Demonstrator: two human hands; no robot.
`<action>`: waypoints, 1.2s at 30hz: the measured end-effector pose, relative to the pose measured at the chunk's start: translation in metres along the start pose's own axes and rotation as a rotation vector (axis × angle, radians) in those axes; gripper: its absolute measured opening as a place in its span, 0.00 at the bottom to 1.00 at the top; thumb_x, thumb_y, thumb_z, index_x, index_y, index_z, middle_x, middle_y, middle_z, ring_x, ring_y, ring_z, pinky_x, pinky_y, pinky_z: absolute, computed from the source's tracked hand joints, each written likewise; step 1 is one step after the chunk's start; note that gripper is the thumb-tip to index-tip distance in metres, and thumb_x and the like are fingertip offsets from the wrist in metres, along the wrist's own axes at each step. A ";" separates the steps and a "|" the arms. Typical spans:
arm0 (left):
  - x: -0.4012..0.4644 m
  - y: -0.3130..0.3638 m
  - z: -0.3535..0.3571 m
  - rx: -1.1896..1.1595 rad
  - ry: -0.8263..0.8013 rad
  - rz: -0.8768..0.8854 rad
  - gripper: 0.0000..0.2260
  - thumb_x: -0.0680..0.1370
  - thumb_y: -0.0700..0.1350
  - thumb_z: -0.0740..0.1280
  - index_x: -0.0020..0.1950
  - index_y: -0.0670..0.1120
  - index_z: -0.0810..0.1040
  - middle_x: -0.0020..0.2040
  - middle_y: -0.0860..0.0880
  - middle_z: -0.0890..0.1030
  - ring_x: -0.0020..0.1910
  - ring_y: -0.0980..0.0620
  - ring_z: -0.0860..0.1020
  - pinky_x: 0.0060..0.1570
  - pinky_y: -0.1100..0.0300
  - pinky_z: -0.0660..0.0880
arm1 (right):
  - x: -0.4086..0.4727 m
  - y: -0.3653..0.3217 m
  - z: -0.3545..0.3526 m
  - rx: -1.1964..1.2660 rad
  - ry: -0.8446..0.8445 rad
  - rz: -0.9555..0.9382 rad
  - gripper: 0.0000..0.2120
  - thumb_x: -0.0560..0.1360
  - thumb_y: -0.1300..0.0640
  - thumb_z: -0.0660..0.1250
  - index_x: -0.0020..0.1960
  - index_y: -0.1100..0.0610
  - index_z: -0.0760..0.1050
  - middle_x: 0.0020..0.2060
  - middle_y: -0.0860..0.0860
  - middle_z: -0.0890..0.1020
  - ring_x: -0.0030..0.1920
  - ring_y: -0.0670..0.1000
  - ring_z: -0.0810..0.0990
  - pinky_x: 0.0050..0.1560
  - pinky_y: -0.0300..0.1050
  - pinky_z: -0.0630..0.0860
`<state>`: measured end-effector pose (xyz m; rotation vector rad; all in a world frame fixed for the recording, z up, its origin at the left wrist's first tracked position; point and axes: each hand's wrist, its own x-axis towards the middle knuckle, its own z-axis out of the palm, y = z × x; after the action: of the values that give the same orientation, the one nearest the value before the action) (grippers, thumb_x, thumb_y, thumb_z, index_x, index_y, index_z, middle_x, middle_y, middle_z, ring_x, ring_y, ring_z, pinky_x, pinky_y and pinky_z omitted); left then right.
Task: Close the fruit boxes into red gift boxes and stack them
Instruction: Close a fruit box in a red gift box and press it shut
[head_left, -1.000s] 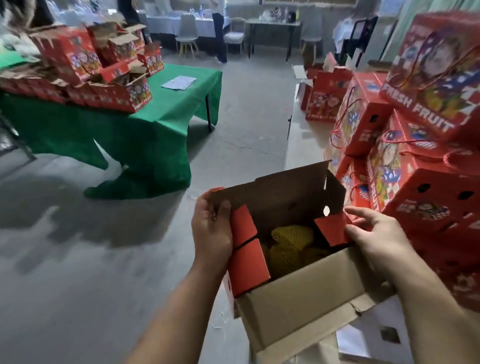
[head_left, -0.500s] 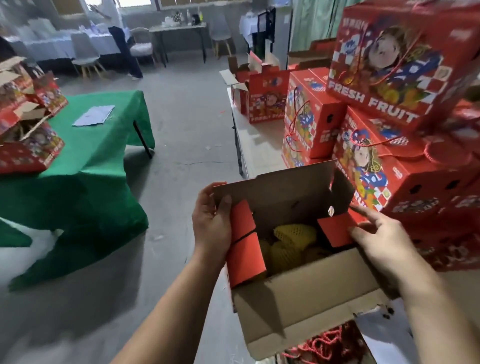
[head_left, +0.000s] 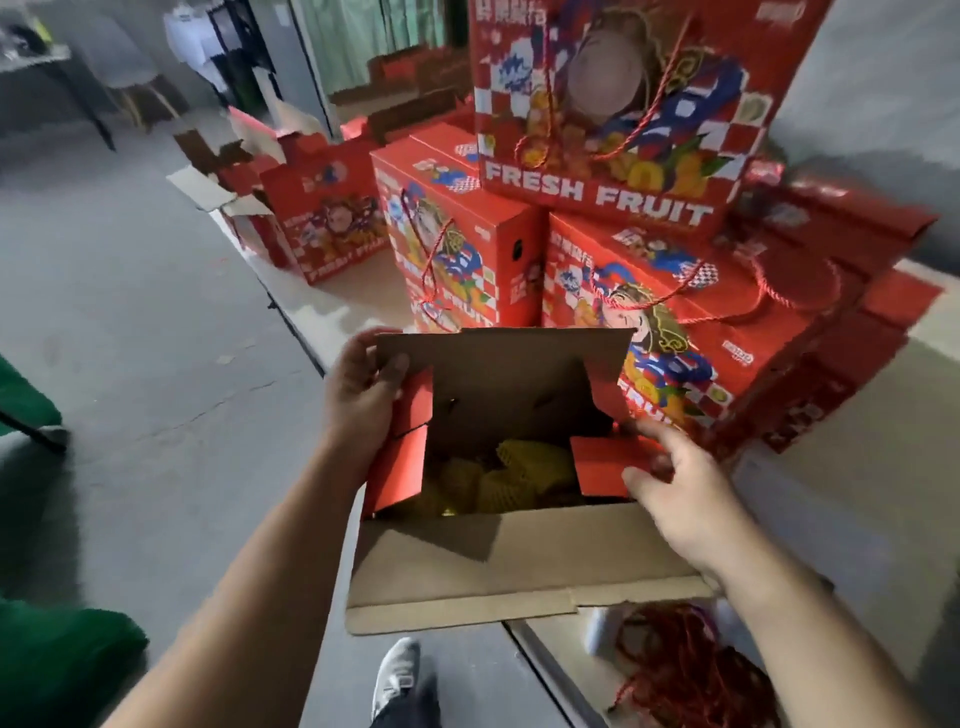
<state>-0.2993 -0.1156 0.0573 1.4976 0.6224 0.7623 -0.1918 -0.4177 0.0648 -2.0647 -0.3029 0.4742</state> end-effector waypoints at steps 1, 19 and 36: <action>0.018 -0.007 -0.002 0.027 -0.065 0.007 0.17 0.81 0.35 0.67 0.54 0.59 0.81 0.51 0.51 0.86 0.45 0.51 0.84 0.43 0.53 0.81 | 0.002 0.001 0.011 0.014 0.021 0.042 0.24 0.79 0.65 0.70 0.72 0.52 0.74 0.52 0.51 0.79 0.52 0.48 0.79 0.48 0.33 0.73; 0.185 -0.089 -0.074 0.321 -0.989 -0.468 0.18 0.85 0.49 0.65 0.75 0.52 0.71 0.64 0.46 0.80 0.56 0.56 0.83 0.51 0.60 0.80 | -0.029 -0.005 0.164 -0.253 0.007 0.388 0.51 0.81 0.71 0.56 0.74 0.20 0.38 0.80 0.48 0.60 0.50 0.47 0.83 0.40 0.42 0.78; 0.179 -0.106 -0.086 0.485 -1.205 -0.197 0.23 0.87 0.48 0.58 0.83 0.54 0.59 0.78 0.48 0.60 0.75 0.44 0.68 0.71 0.48 0.73 | -0.032 0.000 0.201 -0.179 0.056 0.221 0.43 0.78 0.32 0.65 0.80 0.32 0.40 0.81 0.33 0.46 0.80 0.40 0.48 0.82 0.49 0.53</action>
<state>-0.2463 0.0841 -0.0312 1.9547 -0.0012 -0.5264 -0.3110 -0.2764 -0.0214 -2.2950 -0.0852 0.5370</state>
